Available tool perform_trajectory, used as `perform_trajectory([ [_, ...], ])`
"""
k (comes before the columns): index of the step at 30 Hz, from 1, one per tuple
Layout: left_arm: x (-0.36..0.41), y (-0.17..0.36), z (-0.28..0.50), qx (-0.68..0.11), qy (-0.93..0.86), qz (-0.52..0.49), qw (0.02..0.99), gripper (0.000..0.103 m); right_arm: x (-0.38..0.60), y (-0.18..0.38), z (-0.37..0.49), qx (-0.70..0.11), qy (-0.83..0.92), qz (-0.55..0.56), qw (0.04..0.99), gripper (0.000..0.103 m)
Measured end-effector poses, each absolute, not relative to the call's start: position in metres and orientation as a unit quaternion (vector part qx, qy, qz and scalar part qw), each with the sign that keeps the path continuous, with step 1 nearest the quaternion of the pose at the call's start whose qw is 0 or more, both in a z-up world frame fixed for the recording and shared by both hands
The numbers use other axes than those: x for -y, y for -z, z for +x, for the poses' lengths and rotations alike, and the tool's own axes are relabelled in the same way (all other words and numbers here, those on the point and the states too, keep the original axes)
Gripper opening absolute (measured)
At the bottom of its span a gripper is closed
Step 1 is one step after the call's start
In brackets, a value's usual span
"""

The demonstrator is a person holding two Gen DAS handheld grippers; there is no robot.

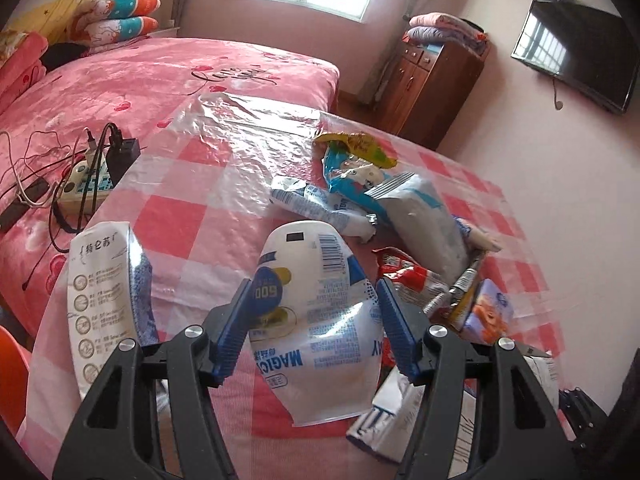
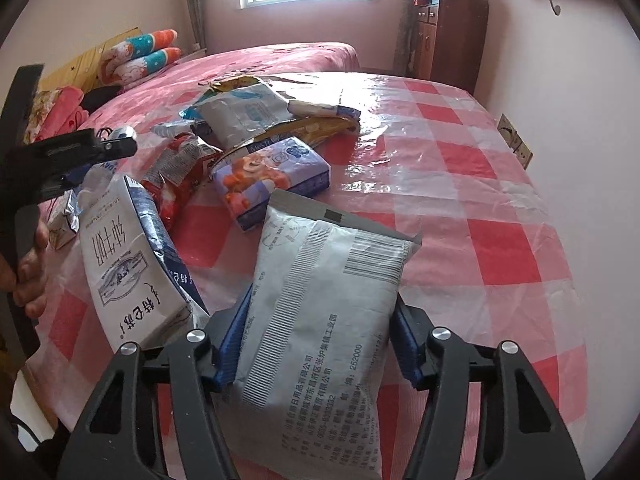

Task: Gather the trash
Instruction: 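Carry the bottle and bag to the orange bucket and open both tools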

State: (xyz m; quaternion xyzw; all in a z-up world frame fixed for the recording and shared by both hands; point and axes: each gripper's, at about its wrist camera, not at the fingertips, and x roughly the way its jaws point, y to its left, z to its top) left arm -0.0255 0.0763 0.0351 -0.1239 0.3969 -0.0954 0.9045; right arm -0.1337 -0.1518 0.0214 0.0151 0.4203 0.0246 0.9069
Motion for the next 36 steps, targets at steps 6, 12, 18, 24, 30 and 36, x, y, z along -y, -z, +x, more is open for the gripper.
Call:
perform_trajectory([
  [6, -0.084, -0.045, -0.040, -0.385, 0.105, -0.132, 0.908, 0.063, 0.157, -0.037, -0.139, -0.407, -0.025, 0.032, 0.912, 0.060],
  [12, -0.097, -0.054, -0.059, -0.372, 0.105, -0.140, 0.911, 0.063, 0.153, -0.057, -0.143, -0.395, -0.033, 0.051, 0.917, 0.060],
  [18, -0.125, -0.063, -0.082, -0.357, 0.093, -0.154, 0.917, 0.063, 0.133, -0.080, -0.143, -0.380, -0.062, 0.061, 0.921, 0.060],
  [24, -0.172, -0.068, -0.113, -0.341, 0.058, -0.170, 0.923, 0.063, 0.083, -0.099, -0.137, -0.375, -0.125, 0.050, 0.917, 0.060],
  [30, -0.236, -0.059, -0.144, -0.338, -0.005, -0.189, 0.922, 0.063, 0.006, -0.112, -0.128, -0.376, -0.223, 0.033, 0.899, 0.060],
  [36, -0.308, -0.034, -0.171, -0.345, -0.089, -0.210, 0.911, 0.063, -0.094, -0.109, -0.122, -0.381, -0.332, 0.001, 0.863, 0.060],
])
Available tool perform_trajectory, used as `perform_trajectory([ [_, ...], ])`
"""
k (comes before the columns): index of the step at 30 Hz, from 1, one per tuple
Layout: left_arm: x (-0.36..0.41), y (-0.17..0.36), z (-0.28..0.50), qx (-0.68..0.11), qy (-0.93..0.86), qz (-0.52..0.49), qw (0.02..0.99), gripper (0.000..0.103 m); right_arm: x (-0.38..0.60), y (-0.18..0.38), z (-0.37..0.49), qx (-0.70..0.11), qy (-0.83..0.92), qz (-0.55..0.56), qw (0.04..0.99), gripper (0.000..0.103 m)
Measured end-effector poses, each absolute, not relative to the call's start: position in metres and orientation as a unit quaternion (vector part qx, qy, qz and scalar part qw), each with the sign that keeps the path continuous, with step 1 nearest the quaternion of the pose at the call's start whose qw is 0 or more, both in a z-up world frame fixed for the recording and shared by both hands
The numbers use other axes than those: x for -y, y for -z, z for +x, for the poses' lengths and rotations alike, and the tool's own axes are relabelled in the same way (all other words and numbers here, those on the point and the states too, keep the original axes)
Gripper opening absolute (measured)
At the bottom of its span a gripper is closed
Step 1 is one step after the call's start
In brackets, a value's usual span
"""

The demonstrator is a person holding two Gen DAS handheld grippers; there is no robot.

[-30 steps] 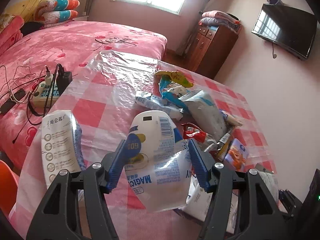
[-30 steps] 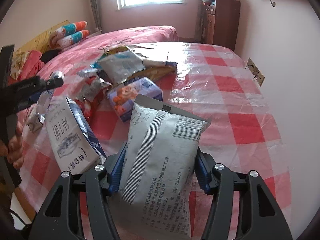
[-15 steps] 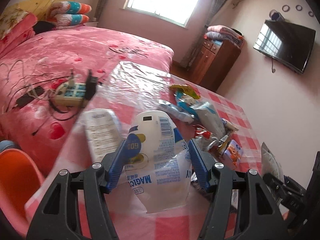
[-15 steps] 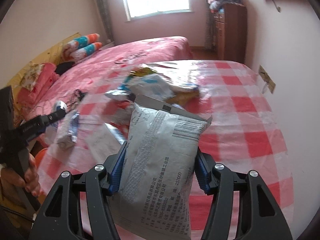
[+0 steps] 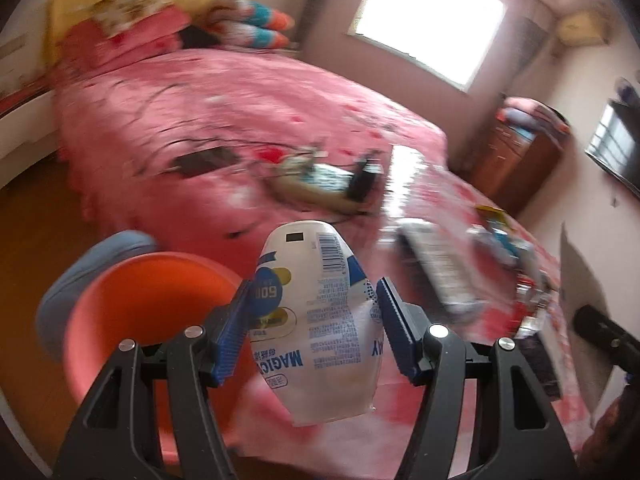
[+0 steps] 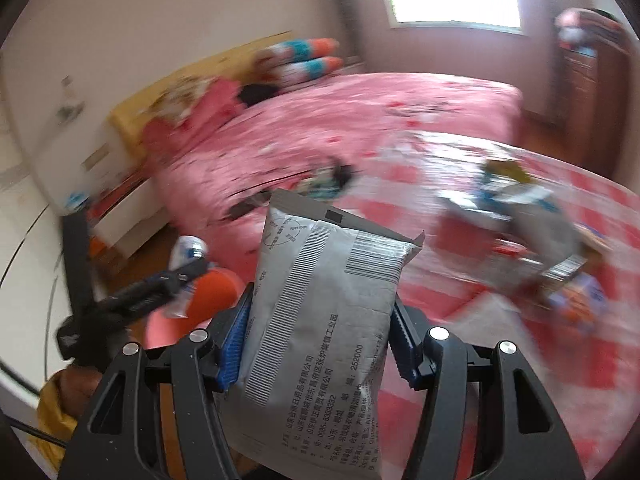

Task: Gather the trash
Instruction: 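Carry the bottle and bag to the orange bucket and open both tools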

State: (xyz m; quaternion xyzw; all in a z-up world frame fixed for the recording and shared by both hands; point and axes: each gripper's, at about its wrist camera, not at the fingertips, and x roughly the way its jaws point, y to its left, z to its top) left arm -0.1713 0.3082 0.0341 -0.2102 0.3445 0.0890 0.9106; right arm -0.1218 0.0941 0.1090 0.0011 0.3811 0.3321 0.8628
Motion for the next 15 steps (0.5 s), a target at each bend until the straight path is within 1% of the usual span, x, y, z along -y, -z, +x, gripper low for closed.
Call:
perform_trajectory([
  [4, -0.349, -0.011, -0.185, -0.356, -0.135, -0.226, 0.897, 0.063, -0.157, -0.100, -0.123, -0.383, -0.388, -0.029, 0.838, 0.061],
  [10, -0.390, 0.024, -0.198, -0.379, -0.182, -0.242, 0.874, 0.063, -0.237, -0.076, -0.123, -0.390, -0.454, -0.055, 0.799, 0.061],
  [12, -0.401, 0.036, -0.202, -0.384, -0.199, -0.251, 0.866, 0.063, -0.255, -0.066, -0.121, -0.396, -0.468, -0.057, 0.788, 0.065],
  [13, -0.409, 0.042, -0.204, -0.387, -0.206, -0.257, 0.861, 0.064, -0.263, -0.061, -0.122, -0.400, -0.471, -0.057, 0.784, 0.069],
  [14, -0.412, 0.046, -0.207, -0.390, -0.211, -0.260, 0.858, 0.069, -0.271, -0.053, -0.120, -0.405, -0.469, -0.058, 0.783, 0.081],
  [15, -0.417, 0.050, -0.209, -0.391, -0.220, -0.261, 0.855, 0.074, -0.274, -0.049, -0.117, -0.408, -0.463, -0.054, 0.785, 0.087],
])
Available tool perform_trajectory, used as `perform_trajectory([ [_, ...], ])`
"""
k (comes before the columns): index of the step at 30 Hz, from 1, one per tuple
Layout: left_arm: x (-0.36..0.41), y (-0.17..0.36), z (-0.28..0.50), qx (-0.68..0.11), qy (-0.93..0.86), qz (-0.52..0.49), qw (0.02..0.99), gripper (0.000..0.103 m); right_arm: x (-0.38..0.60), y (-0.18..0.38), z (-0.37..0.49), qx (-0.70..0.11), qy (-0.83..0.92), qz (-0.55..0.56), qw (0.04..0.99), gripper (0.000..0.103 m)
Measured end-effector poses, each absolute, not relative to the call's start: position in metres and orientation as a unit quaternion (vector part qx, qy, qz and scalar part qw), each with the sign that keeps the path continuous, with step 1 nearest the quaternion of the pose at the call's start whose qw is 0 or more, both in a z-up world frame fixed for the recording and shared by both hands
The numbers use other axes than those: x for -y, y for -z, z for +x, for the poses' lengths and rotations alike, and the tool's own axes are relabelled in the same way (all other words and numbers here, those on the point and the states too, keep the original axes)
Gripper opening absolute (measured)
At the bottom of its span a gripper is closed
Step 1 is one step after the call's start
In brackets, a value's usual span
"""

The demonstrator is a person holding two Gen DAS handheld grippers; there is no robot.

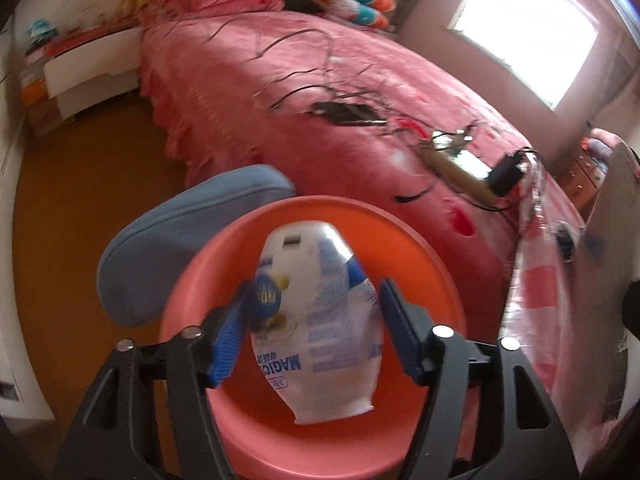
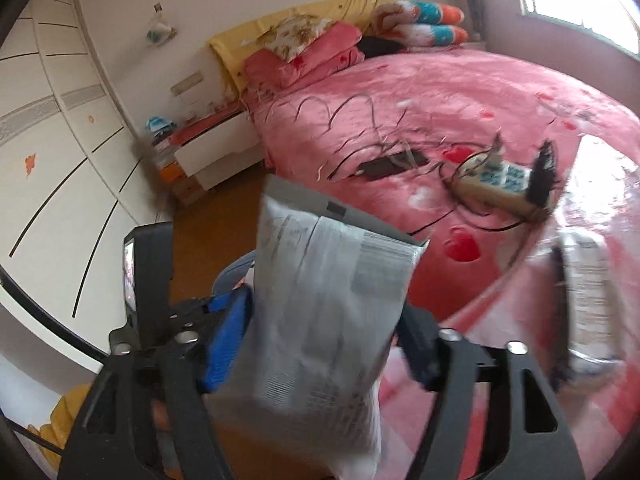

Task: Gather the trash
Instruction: 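Carry the bottle and bag to the orange bucket and open both tools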

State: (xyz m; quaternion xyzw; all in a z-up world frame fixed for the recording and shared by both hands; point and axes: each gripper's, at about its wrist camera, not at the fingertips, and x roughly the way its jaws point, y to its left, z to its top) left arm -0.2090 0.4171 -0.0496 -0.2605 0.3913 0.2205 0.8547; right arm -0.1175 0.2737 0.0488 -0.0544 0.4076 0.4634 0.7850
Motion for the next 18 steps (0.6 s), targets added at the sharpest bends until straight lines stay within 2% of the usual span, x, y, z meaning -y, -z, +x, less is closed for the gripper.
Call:
perform_trajectory([
  [1, -0.421, 0.052, -0.212, -0.390, -0.228, -0.259, 0.854, 0.079, -0.270, -0.047, -0.118, -0.409, -0.462, -0.049, 0.786, 0.089],
  [4, -0.429, 0.053, -0.222, -0.378, -0.239, -0.256, 0.857, 0.082, -0.255, -0.046, -0.116, -0.413, -0.458, -0.018, 0.787, 0.089],
  [12, -0.419, 0.038, -0.241, -0.315, -0.223, -0.220, 0.896, 0.089, -0.192, -0.065, -0.120, -0.351, -0.424, 0.023, 0.835, 0.096],
  [18, -0.392, 0.031, -0.231, -0.351, -0.191, -0.194, 0.896, 0.089, -0.145, -0.073, -0.143, -0.311, -0.410, 0.039, 0.857, 0.097],
])
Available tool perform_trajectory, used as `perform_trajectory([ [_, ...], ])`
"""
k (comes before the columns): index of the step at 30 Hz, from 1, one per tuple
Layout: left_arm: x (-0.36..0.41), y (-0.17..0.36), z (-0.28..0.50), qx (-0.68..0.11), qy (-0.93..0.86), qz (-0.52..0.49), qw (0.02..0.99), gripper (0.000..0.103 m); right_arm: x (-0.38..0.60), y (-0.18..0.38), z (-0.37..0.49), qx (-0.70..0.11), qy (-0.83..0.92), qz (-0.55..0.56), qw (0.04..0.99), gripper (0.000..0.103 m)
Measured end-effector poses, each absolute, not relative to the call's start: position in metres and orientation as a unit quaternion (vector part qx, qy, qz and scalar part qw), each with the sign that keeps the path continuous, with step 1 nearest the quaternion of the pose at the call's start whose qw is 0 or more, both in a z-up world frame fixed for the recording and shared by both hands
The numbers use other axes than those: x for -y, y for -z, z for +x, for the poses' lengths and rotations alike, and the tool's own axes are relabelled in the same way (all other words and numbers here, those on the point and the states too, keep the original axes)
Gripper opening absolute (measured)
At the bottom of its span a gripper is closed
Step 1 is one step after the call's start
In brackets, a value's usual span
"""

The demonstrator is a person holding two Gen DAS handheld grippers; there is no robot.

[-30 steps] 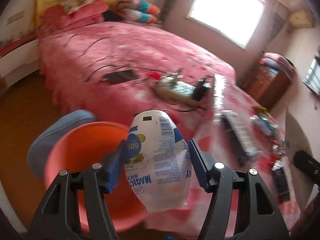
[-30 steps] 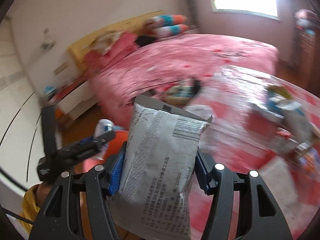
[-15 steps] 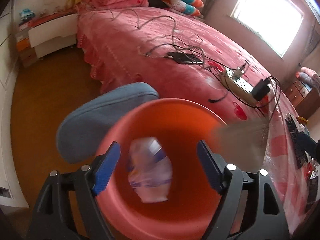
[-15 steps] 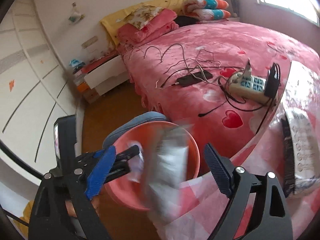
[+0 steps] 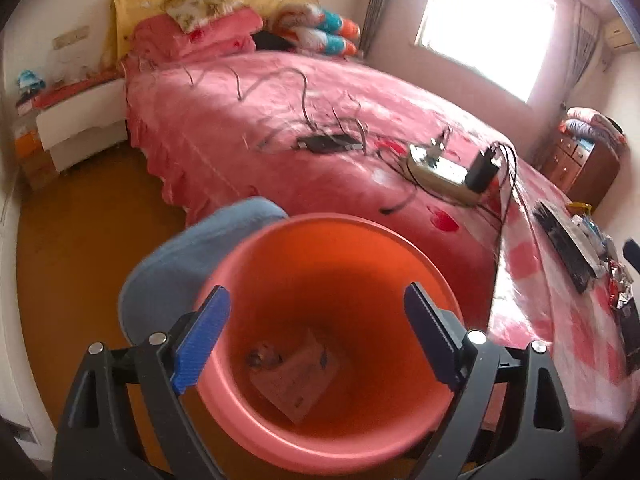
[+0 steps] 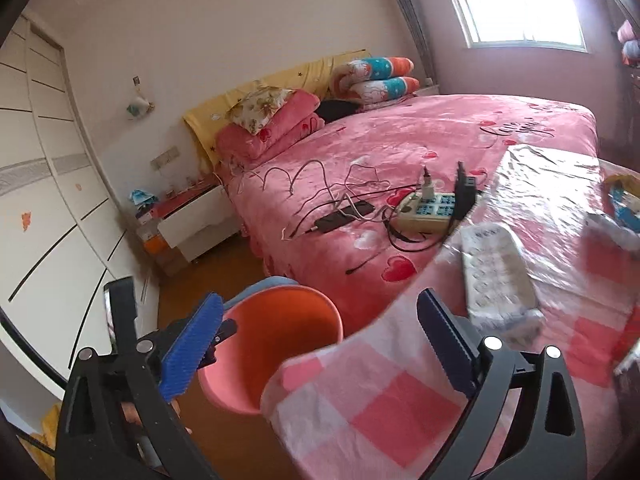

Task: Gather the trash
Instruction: 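Carry the bottle and bag to the orange bucket and open both tools, then move both open tools back over the table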

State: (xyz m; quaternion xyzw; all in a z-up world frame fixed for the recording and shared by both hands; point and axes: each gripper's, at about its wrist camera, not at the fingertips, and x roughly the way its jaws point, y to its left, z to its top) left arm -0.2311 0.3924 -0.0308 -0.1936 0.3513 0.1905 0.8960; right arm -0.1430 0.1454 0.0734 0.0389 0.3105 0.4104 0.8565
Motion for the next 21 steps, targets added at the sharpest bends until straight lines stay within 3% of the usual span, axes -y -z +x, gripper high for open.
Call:
perform_trajectory([
  [7, -0.352, 0.022, -0.216, -0.393, -0.147, -0.164, 0.893, 0.089, -0.108, -0.073, -0.158, -0.299, -0.346, 0.020, 0.889, 0.097],
  [21, -0.265, -0.012, -0.206, -0.400, -0.077, -0.127, 0.904, 0.089, -0.029, -0.084, -0.168, -0.254, -0.271, 0.031, 0.928, 0.097],
])
